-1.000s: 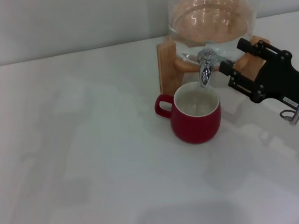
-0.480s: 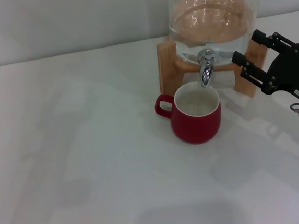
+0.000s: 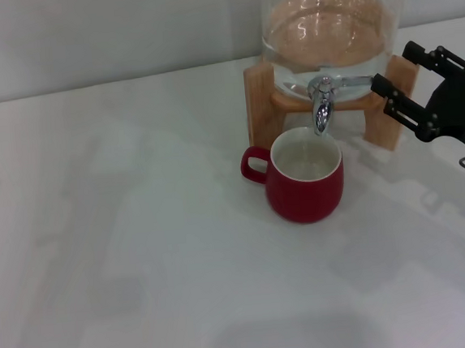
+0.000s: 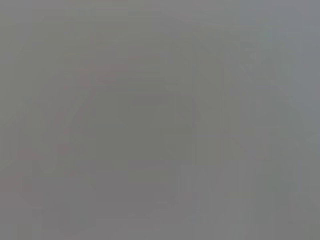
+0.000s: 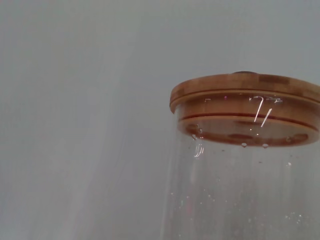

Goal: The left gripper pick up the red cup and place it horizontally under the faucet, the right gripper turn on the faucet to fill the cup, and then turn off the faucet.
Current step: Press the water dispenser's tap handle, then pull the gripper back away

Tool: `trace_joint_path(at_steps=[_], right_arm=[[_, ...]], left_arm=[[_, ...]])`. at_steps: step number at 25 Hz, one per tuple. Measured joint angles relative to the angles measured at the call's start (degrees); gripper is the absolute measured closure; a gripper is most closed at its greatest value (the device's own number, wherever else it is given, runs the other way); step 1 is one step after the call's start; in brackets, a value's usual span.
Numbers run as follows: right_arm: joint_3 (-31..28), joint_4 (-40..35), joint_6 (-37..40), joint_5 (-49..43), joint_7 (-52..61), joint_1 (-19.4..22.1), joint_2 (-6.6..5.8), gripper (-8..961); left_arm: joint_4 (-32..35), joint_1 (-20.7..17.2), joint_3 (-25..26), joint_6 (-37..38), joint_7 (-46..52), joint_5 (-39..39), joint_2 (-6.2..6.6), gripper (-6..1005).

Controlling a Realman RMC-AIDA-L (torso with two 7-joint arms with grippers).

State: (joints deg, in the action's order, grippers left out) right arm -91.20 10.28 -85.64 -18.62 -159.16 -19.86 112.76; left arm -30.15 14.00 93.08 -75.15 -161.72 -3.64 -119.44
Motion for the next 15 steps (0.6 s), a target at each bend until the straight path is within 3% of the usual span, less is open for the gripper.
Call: trace_joint_path(at_steps=[15], right_arm=[[-0.73,0.09,0.01,1.09,-0.14,0.48,0.37,336]], left_arm=[[-0.09,0.25,0.09,0.09,0.00,0.04,0.00,246]])
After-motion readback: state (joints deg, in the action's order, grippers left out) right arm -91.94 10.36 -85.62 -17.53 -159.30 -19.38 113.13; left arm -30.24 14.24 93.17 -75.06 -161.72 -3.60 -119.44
